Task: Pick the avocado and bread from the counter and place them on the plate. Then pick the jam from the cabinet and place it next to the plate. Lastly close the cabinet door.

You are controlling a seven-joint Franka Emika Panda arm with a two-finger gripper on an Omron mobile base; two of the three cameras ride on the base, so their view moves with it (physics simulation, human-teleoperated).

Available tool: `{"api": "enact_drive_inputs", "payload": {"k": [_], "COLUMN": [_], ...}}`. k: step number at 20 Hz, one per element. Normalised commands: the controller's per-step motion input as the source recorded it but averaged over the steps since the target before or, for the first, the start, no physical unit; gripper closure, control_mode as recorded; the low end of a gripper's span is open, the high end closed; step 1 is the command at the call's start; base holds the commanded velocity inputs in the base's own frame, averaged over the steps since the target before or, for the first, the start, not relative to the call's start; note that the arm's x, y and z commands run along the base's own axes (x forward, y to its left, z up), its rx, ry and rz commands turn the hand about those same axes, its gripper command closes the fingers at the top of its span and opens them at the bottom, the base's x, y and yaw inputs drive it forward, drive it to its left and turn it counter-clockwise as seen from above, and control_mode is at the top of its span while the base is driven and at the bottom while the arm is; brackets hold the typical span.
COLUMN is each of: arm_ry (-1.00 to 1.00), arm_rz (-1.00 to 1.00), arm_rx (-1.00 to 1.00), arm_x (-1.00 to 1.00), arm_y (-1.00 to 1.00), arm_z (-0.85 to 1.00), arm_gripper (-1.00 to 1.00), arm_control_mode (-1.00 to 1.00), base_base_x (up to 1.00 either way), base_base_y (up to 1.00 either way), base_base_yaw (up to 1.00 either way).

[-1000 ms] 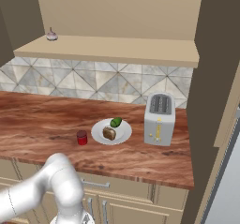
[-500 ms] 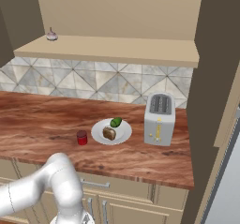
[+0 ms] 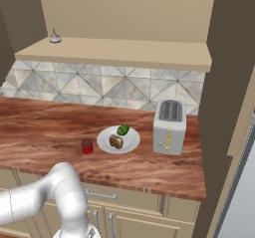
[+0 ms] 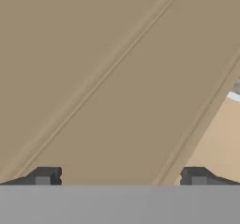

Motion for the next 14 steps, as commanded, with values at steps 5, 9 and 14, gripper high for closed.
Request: {"api": "enact_drive_inputs", "payload": {"k": [5, 9, 14], "arm_ry": [0.00, 0.00, 0.00], "arm_rz": [0.14, 0.20, 0.21], "arm_rx": [0.29, 0.30, 0.29], "arm_x": [0.00, 0.16, 0.73], "arm_y": [-0.72, -0.76, -0.72], "arm_z": [0.53, 0.26, 0.02], "arm_gripper": [-1.00, -1.00, -1.00], "arm_control_mode": [-1.00, -1.00, -1.00], "base_base_x": [0.00, 0.00, 0.00], "base_base_y": [0.00, 0.00, 0.00], "base_base_yaw": [0.00, 0.00, 0.00]}}
